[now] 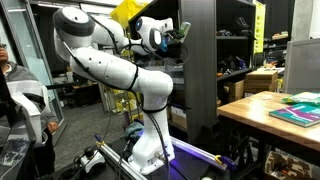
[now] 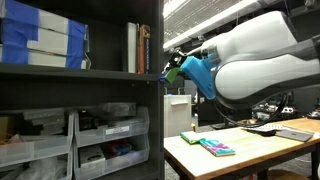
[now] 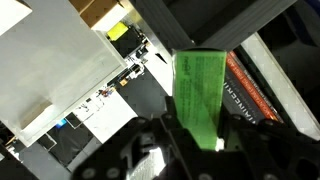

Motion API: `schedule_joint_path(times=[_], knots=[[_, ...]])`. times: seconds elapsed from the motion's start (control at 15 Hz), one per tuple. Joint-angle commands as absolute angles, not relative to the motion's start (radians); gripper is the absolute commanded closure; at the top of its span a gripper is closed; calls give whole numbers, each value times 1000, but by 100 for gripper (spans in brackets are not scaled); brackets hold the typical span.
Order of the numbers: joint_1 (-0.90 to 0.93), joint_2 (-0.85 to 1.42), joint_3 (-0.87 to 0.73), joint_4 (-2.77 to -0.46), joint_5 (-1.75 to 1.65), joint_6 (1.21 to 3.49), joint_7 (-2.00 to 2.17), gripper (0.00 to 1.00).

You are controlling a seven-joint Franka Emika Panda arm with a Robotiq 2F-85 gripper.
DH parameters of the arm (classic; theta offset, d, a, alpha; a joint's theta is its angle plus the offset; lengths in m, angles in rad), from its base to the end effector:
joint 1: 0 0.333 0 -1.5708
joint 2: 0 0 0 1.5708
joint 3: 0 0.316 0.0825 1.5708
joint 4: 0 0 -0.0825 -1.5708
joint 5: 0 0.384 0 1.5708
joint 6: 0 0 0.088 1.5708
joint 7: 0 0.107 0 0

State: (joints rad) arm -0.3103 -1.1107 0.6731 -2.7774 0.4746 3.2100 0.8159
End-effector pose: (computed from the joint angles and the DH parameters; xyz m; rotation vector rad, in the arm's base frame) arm 0.2814 0.1433 0.6110 -1.9186 0.7708 -1.7859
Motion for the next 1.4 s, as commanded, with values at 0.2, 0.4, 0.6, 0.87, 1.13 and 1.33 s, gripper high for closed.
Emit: schedule_joint_path(times=[0.2, 0.4, 0.6, 0.87, 1.13, 1.33], knots=[[-343, -957, 651, -2694, 404, 3285, 816, 88], [-347, -857, 591, -2639, 384, 3301, 799, 88], [-351, -765, 534, -2567, 367, 3298, 780, 88], [-379, -600, 480, -2452, 353, 3288, 745, 88], [-426, -482, 483, -2349, 350, 3256, 734, 88], [-580, -462, 559, -2312, 344, 3213, 745, 88]])
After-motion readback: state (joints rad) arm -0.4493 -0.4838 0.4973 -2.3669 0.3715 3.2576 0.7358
